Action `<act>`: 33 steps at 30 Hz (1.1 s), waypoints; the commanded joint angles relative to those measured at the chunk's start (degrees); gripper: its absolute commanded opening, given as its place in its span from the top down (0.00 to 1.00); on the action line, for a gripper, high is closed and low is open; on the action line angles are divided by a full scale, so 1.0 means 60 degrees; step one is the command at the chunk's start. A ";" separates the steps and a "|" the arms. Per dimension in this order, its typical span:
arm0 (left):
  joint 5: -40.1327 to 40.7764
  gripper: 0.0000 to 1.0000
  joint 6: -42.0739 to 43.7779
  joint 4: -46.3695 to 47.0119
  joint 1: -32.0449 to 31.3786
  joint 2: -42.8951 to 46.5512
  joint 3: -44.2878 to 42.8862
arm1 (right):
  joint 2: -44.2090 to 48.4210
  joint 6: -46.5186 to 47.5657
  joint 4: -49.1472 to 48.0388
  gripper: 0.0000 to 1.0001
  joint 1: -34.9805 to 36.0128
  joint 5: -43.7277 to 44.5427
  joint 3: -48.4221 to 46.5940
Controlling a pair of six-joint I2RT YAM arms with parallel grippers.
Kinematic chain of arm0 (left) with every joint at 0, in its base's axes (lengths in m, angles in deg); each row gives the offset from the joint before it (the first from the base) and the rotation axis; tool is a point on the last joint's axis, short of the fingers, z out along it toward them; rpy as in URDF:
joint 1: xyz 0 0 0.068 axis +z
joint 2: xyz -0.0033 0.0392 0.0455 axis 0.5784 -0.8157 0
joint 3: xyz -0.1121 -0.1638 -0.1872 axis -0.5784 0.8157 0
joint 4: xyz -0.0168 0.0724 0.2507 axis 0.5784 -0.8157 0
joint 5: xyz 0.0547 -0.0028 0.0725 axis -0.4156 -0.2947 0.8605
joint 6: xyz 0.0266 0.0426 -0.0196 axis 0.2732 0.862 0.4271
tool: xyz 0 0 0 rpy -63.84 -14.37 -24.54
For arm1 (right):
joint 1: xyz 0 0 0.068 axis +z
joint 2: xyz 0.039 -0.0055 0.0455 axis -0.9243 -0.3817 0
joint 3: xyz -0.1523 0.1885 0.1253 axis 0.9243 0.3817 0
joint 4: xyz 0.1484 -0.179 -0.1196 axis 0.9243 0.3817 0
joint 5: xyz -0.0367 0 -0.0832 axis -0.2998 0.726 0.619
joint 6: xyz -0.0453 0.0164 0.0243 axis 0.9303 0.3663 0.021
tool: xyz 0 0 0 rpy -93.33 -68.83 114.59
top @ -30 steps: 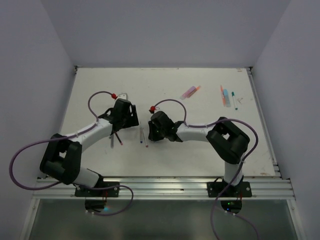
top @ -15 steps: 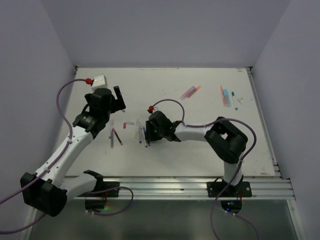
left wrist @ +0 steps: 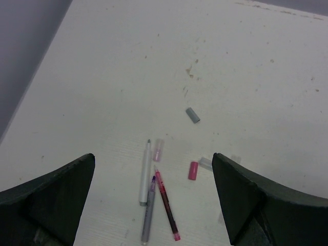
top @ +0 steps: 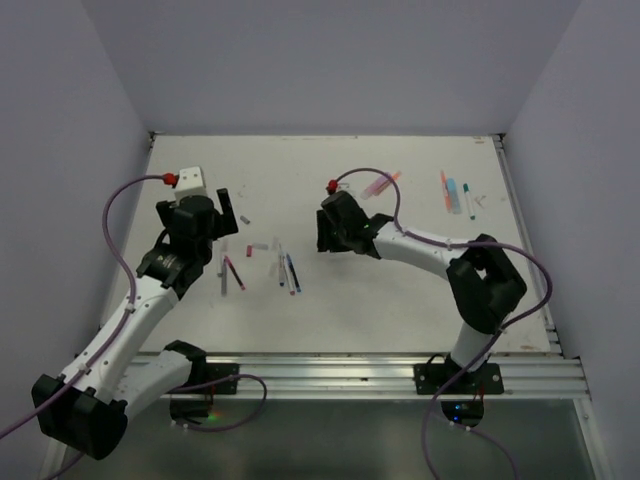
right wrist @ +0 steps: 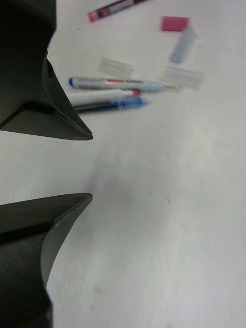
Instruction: Open the pen caps
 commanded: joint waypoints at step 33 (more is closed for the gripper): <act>0.0015 0.00 0.0474 0.0699 0.0068 0.0338 0.0409 | -0.3051 0.2371 0.2438 0.51 -0.9632 0.0702 -0.4386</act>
